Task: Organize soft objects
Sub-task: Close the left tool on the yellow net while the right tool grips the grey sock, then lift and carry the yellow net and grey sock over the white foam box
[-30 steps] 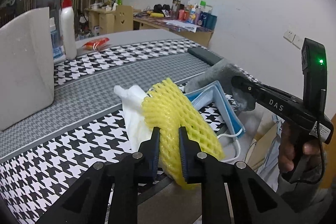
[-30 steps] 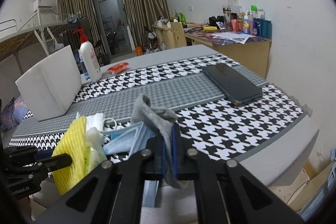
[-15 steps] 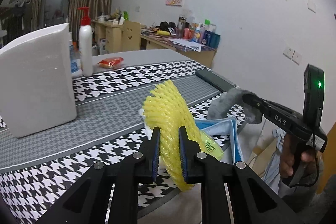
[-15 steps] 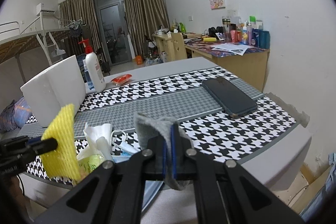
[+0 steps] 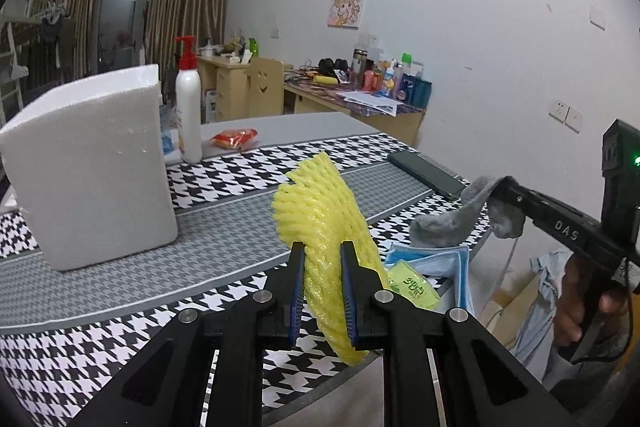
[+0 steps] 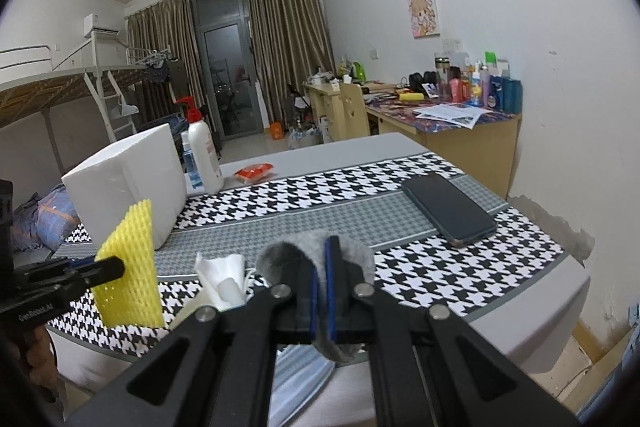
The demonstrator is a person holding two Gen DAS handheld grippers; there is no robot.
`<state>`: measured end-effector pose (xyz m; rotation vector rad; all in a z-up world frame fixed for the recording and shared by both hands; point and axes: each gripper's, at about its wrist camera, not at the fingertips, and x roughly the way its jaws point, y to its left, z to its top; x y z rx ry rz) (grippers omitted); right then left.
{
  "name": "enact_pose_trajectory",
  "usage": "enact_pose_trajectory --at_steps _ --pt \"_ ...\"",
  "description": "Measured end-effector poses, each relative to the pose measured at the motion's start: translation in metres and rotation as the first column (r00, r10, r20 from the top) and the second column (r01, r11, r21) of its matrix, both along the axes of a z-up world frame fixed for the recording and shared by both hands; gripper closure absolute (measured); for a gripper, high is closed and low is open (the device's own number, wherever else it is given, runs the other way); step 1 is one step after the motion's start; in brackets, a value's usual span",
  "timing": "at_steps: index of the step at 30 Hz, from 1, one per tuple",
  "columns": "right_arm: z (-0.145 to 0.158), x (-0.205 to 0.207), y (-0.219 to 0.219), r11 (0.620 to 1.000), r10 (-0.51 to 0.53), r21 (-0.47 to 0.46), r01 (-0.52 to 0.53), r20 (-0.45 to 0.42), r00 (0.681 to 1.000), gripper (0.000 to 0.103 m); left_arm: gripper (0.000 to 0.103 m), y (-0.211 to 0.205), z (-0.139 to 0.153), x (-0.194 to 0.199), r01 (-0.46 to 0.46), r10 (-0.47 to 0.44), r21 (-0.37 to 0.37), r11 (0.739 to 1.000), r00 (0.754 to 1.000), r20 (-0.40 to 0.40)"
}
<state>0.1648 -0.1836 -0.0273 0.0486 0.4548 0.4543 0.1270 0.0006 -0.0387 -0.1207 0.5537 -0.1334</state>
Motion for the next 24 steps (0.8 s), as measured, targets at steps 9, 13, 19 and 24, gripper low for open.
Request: enact_pose_trajectory --at_steps 9,13,19,24 --pt "0.016 -0.011 0.012 0.998 0.035 0.047 -0.036 0.032 0.999 0.098 0.085 0.008 0.012 -0.012 -0.041 0.038 0.057 0.998 0.998 0.055" --pt "0.027 -0.018 0.02 0.997 0.052 0.052 -0.056 0.068 0.996 0.097 0.085 0.01 0.018 -0.02 -0.07 0.061 0.098 0.993 0.994 0.086" --pt "0.035 -0.024 0.035 0.994 0.094 0.053 -0.099 0.084 0.992 0.097 0.085 0.019 0.018 -0.028 -0.097 0.088 0.102 0.99 0.992 0.093" --pt "0.028 -0.023 0.052 0.989 0.138 0.053 -0.14 0.049 0.989 0.097 0.085 0.022 0.018 -0.035 -0.128 0.116 0.122 0.984 0.989 0.095"
